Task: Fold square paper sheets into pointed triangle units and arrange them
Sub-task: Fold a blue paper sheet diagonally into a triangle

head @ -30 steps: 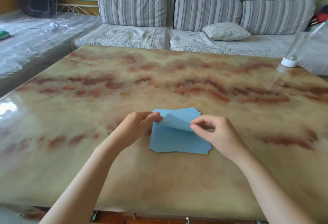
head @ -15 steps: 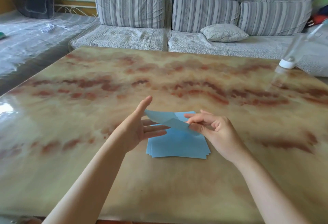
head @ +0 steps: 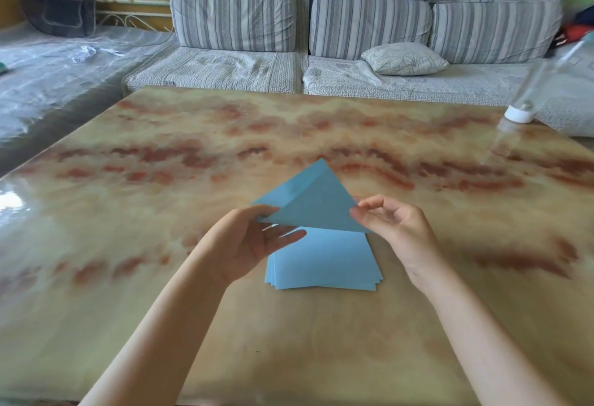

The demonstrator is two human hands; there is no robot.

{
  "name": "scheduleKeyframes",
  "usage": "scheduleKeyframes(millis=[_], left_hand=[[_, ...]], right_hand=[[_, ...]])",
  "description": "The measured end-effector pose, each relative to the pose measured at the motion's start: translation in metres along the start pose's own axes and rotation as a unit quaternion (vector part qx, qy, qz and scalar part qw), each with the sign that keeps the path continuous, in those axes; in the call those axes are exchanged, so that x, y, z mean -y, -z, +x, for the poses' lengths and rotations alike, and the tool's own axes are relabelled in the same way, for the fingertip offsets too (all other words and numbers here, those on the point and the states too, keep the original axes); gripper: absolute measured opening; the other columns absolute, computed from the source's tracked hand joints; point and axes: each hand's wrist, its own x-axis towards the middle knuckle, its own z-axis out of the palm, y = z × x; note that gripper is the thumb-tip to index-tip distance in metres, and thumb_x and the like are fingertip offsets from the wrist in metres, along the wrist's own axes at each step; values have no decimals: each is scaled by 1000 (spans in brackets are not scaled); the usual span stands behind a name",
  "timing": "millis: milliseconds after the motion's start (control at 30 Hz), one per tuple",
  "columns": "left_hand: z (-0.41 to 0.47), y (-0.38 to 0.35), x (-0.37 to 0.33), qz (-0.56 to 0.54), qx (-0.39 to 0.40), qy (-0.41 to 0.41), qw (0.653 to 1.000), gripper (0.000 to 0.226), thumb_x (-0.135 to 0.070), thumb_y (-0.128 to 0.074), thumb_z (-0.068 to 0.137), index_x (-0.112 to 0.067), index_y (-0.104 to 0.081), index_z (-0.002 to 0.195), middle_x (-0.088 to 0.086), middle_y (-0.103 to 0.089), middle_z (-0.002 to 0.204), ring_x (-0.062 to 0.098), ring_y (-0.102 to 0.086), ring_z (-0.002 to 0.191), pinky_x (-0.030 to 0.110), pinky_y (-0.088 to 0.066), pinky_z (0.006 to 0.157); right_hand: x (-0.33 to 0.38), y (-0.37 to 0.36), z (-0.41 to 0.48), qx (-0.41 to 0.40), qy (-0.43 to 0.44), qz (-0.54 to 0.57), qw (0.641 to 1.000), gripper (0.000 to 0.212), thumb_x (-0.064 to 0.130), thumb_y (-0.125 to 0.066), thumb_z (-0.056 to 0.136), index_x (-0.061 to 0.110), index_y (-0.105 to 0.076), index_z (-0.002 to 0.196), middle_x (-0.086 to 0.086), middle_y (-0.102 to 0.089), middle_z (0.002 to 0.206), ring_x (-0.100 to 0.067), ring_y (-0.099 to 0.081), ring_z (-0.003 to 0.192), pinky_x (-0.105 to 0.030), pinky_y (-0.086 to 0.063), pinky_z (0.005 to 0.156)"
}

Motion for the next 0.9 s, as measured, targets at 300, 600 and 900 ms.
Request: scheduleKeyframes(millis=[300,600,900], left_hand=[[-2,4,-7,247,45,-20,968,30,-19,-40,99,-12,-68,106,6,-73,100,18,-71,89,40,-57,84],[-2,-6,-12,445,40,-109,888,29,-40,-67,82,-22,-71,104,-4,-75,95,9,-70,86,18,-51,72],[3,-22,8,266,-60,-208,939,10,-17,-68,85,-13,-72,94,4,-76,84,13,-68,67,21,-51,59]], right_hand=[[4,-1,3,-85,-12,-20,996,11,17,-79,74,11,-71,77,6,-69,71,2,-60,66,-2,-40,62],[10,-6,-1,6,27,-58,998,8,9,-79,73,8,-71,74,6,-72,80,-8,-60,73,-12,-46,70],[11,-13,-6,-69,-67,80,992,88,58,-81,50,16,-57,123,-2,-69,111,-18,-70,91,-34,-57,76]])
